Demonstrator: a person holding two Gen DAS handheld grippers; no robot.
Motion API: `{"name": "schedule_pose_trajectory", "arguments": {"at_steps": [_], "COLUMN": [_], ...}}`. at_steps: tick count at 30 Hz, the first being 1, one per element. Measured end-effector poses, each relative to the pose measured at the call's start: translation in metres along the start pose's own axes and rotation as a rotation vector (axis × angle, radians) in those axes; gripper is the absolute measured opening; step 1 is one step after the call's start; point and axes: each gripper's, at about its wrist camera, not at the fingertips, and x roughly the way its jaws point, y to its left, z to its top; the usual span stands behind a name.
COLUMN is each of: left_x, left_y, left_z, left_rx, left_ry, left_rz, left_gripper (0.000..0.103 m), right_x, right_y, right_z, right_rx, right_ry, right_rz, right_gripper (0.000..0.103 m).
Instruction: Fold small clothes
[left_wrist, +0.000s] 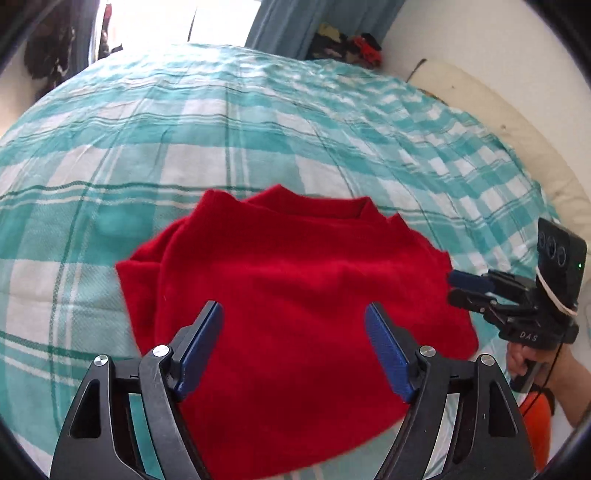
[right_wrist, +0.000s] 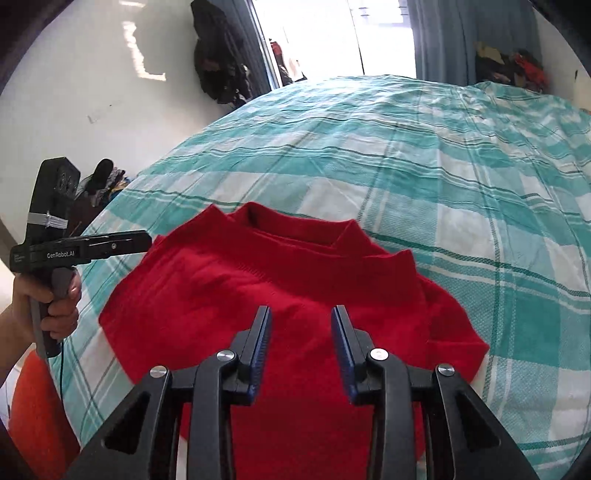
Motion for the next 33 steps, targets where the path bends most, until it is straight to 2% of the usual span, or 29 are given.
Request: {"name": "schedule_pose_trajectory", "arguments": {"at_steps": [2,3,5,7,8,9,11,12,13,14,15,16,18,20,22,25,28,29,30,31,33], "left_x": [0.022,0.027,0.013,-0.008,-0.019,-0.025,-0.02,-0.009,0.002,0.006,-0.001,-0.012,-0.039,-0.065,-0.081,-0.085,-0.078,-0.069,-0.056,-0.047,-0.05], "left_y": [0.0,0.002,-0.002,-0.01,-0.014,-0.018,-0.02,-0.016,-0.011,-0.009,-0.011,-0.014,-0.019,-0.018,-0.01,0.021,0.057,0.07,0.087,0.103,0.109], "left_z": [-0.028,-0.038,-0.043,-0.04,-0.042,-0.045,-0.053,-0.058,-0.064,-0.07,-0.073,-0.075,-0.081,-0.09,-0.099,-0.105,-0.109,-0.112,-0.12,-0.131,-0.14], "left_rx": [0.041,0.06,0.085,0.059,0.055,0.056,0.051,0.032,0.003,-0.01,-0.007,-0.012,-0.03,-0.039,-0.051,-0.15,-0.247,-0.274,-0.31,-0.343,-0.358], "left_ry": [0.102,0.115,0.089,0.067,0.041,0.021,0.028,0.064,0.102,0.11,0.086,0.069,0.015,-0.053,-0.117,-0.14,-0.179,-0.153,-0.096,-0.063,-0.126], "left_rz": [0.086,0.124,0.156,0.103,0.077,0.076,0.117,0.142,0.168,0.187,0.202,0.197,0.146,0.189,0.27,0.39,0.504,0.54,0.554,0.517,0.471], "left_gripper": [0.081,0.077,0.076,0.077,0.081,0.09,0.094,0.093,0.091,0.084,0.084,0.084,0.086,0.094,0.095,0.095,0.095,0.097,0.098,0.1,0.101], "right_x": [0.003,0.011,0.019,-0.005,-0.018,-0.03,-0.045,-0.044,-0.037,-0.024,-0.011,-0.01,-0.029,-0.059,-0.088,-0.114,-0.112,-0.111,-0.109,-0.106,-0.105], "right_y": [0.006,0.001,-0.015,-0.014,-0.009,-0.002,0.011,0.013,0.012,0.008,0.002,0.001,0.011,0.019,0.027,0.02,-0.011,-0.024,-0.037,-0.048,-0.057], "right_z": [-0.028,-0.044,-0.073,-0.078,-0.076,-0.076,-0.079,-0.084,-0.092,-0.102,-0.113,-0.117,-0.113,-0.114,-0.124,-0.148,-0.174,-0.184,-0.194,-0.207,-0.22], "right_rx": [-0.009,0.003,0.068,0.089,0.08,0.07,0.061,0.07,0.093,0.124,0.15,0.151,0.155,0.171,0.167,0.214,0.313,0.359,0.406,0.446,0.454], "right_ry": [0.046,0.088,0.154,0.109,0.083,0.051,0.008,0.01,0.03,0.079,0.133,0.108,0.079,-0.004,-0.083,-0.17,-0.124,-0.113,-0.093,-0.073,-0.112], "right_rz": [0.013,-0.014,-0.062,-0.089,-0.087,-0.064,-0.039,-0.035,-0.041,-0.064,-0.079,-0.077,-0.126,-0.126,-0.23,-0.391,-0.534,-0.56,-0.579,-0.575,-0.524], "right_gripper": [0.035,0.035,0.036,0.035,0.036,0.036,0.039,0.044,0.047,0.047,0.047,0.047,0.047,0.052,0.077,0.081,0.081,0.081,0.084,0.09,0.093]}}
